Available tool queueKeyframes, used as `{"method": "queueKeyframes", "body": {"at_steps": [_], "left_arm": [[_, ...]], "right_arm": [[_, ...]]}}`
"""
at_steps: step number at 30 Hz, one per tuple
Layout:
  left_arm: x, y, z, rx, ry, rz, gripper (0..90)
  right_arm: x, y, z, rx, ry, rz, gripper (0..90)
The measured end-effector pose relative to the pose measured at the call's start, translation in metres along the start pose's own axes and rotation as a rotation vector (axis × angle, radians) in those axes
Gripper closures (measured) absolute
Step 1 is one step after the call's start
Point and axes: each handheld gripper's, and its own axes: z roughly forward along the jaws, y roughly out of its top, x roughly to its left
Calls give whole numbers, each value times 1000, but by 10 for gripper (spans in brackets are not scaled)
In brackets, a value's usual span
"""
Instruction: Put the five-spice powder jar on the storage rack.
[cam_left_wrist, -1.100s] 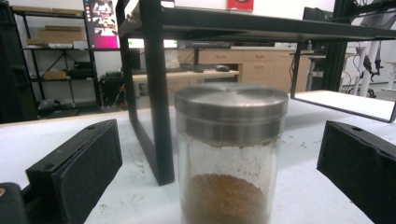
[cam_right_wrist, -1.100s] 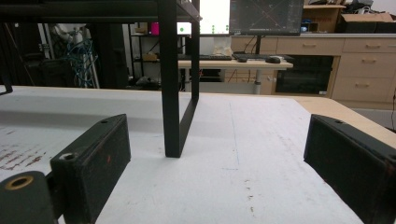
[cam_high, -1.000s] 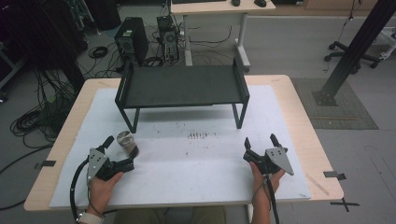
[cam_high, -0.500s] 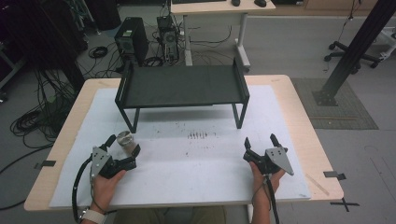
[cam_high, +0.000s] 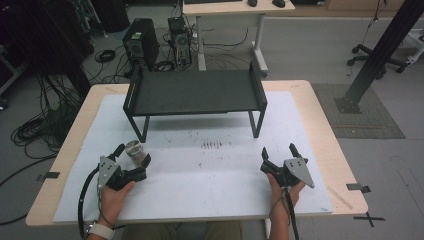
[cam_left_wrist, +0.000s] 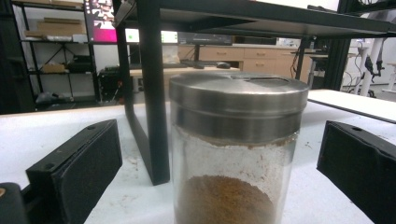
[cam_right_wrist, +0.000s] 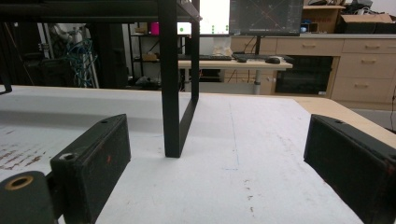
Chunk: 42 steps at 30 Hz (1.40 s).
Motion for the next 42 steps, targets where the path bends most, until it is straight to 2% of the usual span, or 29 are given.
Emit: {"method": "queueKeyframes", "body": {"at_steps": [4, 13, 42], "left_arm": [[1, 0, 0, 4, 3, -13, 4], [0, 0, 0, 0, 5, 3, 2], [-1, 0, 0, -5, 5, 7, 10]], "right_arm": [[0, 0, 0, 0, 0, -1, 75], [0, 0, 0, 1, -1, -2, 75], [0, 0, 0, 0, -1, -2, 75]]}}
